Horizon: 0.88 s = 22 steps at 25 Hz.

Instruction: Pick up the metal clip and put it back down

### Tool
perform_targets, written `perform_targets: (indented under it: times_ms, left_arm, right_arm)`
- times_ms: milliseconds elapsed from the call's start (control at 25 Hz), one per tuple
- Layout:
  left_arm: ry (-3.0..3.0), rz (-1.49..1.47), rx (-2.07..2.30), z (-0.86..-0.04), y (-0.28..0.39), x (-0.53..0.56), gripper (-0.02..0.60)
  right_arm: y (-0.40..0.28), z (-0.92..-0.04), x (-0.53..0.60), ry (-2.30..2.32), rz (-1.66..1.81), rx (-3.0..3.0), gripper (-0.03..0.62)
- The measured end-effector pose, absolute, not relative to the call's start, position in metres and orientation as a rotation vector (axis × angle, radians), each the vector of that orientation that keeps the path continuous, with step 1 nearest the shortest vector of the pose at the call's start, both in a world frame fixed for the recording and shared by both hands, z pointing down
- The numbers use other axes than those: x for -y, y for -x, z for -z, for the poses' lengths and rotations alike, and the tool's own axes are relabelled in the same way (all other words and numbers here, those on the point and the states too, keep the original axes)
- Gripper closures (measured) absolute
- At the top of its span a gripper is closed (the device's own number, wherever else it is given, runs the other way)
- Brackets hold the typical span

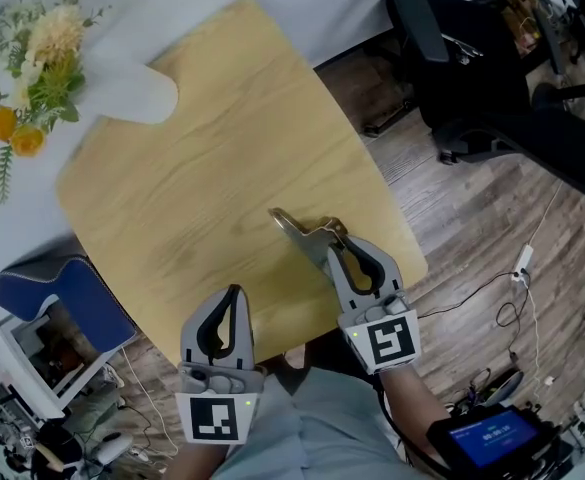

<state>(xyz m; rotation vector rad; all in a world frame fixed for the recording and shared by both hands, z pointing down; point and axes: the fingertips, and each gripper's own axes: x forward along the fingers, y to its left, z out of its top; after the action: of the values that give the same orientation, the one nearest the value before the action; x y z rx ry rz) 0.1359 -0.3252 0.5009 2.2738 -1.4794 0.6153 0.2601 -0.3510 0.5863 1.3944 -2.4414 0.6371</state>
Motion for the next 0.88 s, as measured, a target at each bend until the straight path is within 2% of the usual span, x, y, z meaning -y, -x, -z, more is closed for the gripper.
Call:
perform_targets:
  times_ms: [280,520,880]
  left_arm:
    - [-2.301,-0.575,1.509,-0.486,-0.14,0.325,0.563]
    - [-2.36,-0.468,1.578,-0.434,-0.129,0.312,0.563]
    - [-2.413,-0.307,1.736,-0.347,-0.064,0.24,0.563]
  right_arm:
    - [-0.268,-0.567,0.356,-1.432,-0.573,2.457,0.539]
    - [-0.257,-0.512,0.345,-1.484,-0.476,2.502,0.539]
    - [-0.181,-0.398,0.266,-1.461,-0.234,2.644,0.539]
